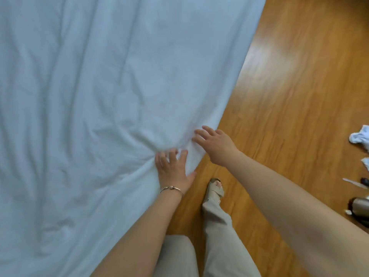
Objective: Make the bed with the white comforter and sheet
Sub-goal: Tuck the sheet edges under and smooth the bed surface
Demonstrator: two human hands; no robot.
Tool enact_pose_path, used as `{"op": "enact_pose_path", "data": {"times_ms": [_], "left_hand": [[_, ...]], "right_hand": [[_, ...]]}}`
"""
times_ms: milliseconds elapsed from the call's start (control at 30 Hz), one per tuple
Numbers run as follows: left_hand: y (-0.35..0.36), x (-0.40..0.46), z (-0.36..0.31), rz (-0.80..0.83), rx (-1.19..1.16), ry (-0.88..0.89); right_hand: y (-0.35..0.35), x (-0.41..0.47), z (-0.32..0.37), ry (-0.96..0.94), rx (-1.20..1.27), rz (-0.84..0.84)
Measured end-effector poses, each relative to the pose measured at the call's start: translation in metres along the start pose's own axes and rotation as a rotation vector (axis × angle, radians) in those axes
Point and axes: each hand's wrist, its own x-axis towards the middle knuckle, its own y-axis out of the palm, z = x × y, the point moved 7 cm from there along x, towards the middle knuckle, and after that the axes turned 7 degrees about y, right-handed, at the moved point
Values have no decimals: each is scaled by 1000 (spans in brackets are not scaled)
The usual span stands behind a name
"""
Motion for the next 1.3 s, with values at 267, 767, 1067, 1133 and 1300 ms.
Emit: {"op": "enact_pose_path", "data": {"times_ms": [267, 767, 1067, 1133, 1300], "left_hand": [[2, 58, -72, -106, -34, -119], [-2, 71, -67, -122, -630, -779], [59, 70, -106, 202, -660, -798], [65, 69, -105, 235, -652, -785], [53, 86, -93, 422, -502, -676]], "right_hand": [[-4, 55, -99, -215, -323, 27], [-55, 111, -144, -599, -137, -332], [16, 112, -173, -590, -180, 223], [22, 116, -176, -639, -176, 242], [-25, 159, -218, -499, -243, 79]]}}
